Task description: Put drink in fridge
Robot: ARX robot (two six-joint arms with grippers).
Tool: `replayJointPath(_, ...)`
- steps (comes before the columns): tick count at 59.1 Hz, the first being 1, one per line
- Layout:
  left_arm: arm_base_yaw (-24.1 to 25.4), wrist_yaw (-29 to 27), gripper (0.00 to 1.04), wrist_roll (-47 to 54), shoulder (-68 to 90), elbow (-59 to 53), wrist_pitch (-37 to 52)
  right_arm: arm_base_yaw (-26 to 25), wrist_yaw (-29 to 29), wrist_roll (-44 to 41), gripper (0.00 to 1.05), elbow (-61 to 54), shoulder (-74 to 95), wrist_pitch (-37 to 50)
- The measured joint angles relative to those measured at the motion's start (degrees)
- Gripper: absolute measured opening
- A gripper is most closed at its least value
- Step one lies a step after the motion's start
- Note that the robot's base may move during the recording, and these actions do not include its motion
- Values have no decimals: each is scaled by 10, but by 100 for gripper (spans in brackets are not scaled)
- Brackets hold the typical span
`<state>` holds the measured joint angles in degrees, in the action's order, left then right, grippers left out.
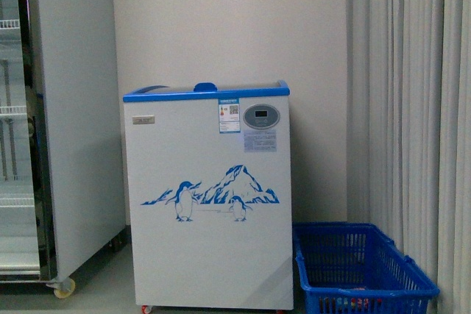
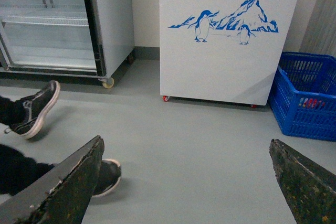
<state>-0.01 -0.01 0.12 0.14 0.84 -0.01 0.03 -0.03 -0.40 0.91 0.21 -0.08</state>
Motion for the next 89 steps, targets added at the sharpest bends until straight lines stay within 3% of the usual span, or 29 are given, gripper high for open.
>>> replayJointPath(89,0,0,97,0,0,0,0,0,0,0,97,0,0,0)
